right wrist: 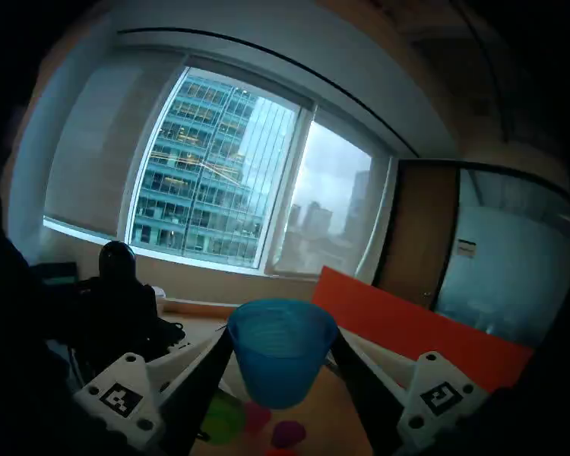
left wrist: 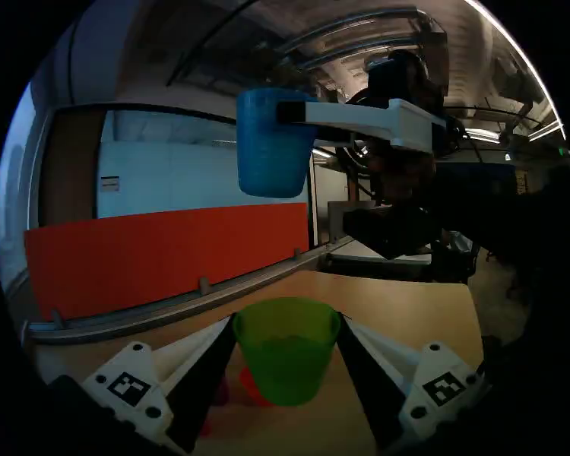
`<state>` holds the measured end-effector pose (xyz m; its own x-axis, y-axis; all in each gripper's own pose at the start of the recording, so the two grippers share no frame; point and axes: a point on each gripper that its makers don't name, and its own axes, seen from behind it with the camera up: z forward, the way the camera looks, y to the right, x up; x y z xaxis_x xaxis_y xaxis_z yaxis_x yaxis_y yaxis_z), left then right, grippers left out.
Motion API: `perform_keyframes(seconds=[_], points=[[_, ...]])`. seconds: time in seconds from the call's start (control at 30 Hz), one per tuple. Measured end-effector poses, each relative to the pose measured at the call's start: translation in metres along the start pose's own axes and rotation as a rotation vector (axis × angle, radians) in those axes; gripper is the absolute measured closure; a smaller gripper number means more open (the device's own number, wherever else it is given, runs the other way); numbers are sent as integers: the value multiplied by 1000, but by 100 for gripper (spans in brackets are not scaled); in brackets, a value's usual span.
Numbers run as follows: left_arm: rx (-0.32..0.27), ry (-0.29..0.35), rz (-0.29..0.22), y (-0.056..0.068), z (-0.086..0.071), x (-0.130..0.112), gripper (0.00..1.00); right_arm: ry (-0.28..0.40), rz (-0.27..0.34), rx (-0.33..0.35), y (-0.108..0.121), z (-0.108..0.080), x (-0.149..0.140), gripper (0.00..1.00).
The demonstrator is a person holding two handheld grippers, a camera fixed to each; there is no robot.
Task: Pour water
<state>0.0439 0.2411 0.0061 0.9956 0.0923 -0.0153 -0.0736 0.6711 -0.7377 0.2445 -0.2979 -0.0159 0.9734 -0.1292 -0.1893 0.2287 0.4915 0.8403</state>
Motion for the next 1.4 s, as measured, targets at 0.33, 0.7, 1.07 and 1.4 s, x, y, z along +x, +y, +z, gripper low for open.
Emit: perform_keyframes(seconds=[0.33,0.7,1.07,1.4], points=[[2,6,2,0,0,3,11,-2,122,28,-2,2,1,8],[6,5,6,-1,-3,6,11,-6,156,33,1,-1,-2,8],[11,1,8,-3,-3,6,11,-3,160,26,3,-11,-3,7],[12,-1,4,-3,-4,5,11,-4,155,21,2,-21,-10,7]])
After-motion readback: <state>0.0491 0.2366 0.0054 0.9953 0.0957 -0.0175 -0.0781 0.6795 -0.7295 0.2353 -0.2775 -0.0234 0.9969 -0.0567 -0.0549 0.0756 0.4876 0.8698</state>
